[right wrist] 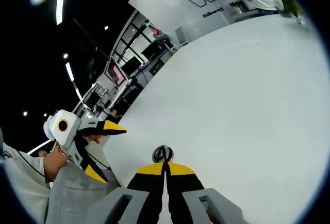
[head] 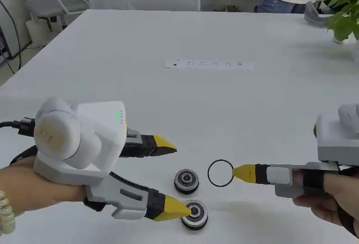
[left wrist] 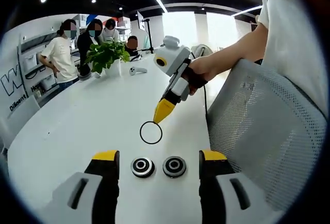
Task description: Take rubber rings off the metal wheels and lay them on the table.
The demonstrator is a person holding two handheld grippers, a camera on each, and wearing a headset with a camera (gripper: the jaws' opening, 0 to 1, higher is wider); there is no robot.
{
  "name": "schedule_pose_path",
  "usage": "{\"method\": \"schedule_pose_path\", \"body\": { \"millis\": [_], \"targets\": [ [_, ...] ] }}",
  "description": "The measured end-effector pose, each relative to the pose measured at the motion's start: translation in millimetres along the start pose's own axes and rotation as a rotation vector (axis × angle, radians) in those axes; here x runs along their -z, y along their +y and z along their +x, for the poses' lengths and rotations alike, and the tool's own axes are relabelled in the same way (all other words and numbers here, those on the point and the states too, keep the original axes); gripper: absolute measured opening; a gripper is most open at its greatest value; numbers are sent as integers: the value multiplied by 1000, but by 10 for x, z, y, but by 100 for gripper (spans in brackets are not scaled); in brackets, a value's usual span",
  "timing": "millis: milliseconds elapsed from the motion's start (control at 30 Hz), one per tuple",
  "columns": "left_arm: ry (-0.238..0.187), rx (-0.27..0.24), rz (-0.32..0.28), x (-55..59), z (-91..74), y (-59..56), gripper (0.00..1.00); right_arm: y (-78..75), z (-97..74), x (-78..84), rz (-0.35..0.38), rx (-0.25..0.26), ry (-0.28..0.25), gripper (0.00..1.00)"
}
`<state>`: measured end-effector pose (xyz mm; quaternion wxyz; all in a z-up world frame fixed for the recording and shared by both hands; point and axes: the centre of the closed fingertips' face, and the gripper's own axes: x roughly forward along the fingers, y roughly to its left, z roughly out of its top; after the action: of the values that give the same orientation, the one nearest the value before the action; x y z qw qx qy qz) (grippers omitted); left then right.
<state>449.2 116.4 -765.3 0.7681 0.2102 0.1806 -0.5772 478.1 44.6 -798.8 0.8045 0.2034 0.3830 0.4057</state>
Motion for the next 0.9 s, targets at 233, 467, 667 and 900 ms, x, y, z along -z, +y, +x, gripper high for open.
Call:
{"method": "schedule_pose_path", "body": {
  "millis": [233, 467, 667, 900],
  "targets": [
    [-4, -7, 35, -106, -126, 1, 67, 16, -23, -25, -4, -2, -11, 0],
    [-16, -67, 31, -155, -335, 92, 73, 23, -28, -35, -10, -4, -11, 0],
    [-19, -127, 16, -105, -535, 164, 80, 40, -33, -52, -10, -10, -15, 0],
    [-7, -176, -28, 41, -722, 159, 83, 61, -37, -70, -15, -15, -19, 0]
  ]
}}
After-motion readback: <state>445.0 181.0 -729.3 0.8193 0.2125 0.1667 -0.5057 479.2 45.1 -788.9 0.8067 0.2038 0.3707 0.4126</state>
